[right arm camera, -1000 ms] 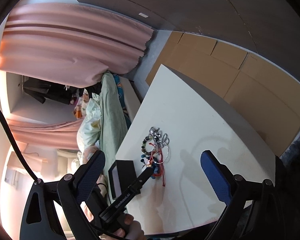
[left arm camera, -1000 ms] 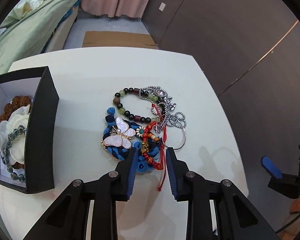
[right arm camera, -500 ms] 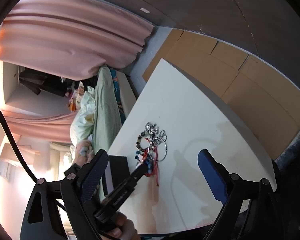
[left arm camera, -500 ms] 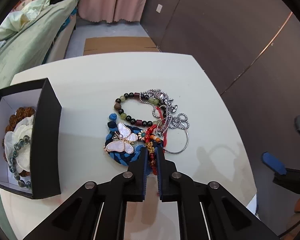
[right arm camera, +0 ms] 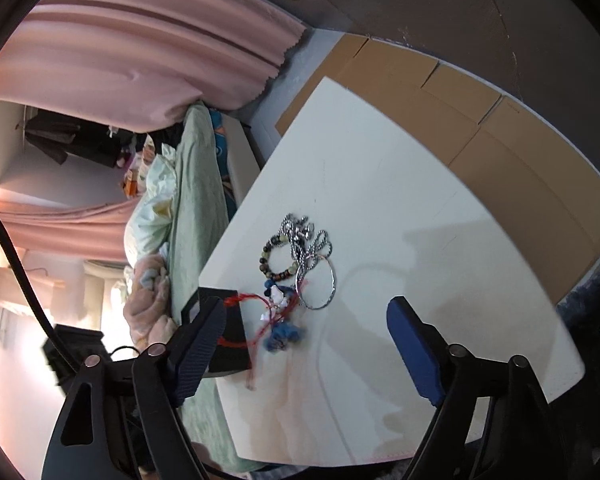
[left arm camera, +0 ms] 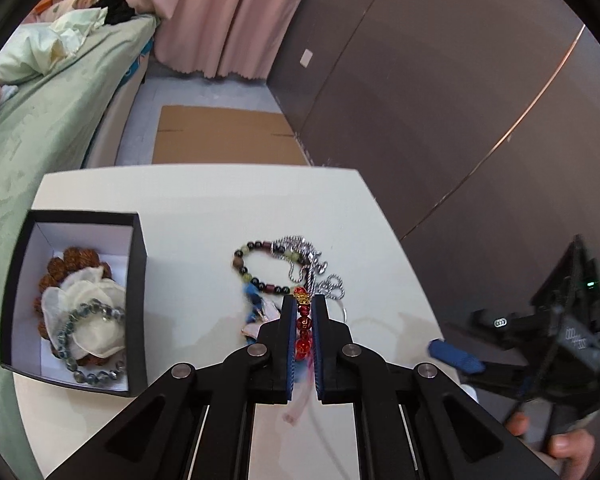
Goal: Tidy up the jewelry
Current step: 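Lower the left gripper onto the red string bracelet and close on it, then grasp the blue braided bracelet with the right gripper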
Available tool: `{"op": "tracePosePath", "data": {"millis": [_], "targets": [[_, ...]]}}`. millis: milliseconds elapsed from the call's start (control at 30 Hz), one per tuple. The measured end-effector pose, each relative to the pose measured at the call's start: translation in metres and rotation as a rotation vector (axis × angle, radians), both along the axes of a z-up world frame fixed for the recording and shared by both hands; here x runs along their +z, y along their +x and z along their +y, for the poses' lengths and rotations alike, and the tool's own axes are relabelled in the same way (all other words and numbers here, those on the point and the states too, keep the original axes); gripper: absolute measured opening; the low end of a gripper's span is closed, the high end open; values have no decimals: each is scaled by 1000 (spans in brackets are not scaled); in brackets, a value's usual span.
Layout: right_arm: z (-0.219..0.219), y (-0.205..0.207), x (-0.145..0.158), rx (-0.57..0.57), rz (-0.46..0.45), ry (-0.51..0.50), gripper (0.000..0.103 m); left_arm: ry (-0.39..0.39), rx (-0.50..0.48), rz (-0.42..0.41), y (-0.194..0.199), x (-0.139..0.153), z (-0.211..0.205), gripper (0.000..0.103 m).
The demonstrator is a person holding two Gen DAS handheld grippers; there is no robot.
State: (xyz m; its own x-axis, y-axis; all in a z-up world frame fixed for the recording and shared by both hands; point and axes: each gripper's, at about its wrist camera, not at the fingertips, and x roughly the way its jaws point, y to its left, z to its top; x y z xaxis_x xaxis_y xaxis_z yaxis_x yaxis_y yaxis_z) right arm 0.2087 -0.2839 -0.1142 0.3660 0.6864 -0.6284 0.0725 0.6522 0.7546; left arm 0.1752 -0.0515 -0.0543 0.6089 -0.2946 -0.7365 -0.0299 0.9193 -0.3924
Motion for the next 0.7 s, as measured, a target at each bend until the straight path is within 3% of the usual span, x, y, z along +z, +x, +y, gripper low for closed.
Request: {"op": "tracePosePath", "data": {"millis": [367, 533, 700], "targets": [[35, 3, -12, 68, 34, -44, 78, -54, 17, -45, -5, 14, 23, 7], [58, -1, -23, 136, 80, -80, 60, -69, 38, -53, -7, 18, 38, 7], [73, -3, -34, 168, 109, -99, 55, -86, 55, -61, -11, 21, 48, 7]]}}
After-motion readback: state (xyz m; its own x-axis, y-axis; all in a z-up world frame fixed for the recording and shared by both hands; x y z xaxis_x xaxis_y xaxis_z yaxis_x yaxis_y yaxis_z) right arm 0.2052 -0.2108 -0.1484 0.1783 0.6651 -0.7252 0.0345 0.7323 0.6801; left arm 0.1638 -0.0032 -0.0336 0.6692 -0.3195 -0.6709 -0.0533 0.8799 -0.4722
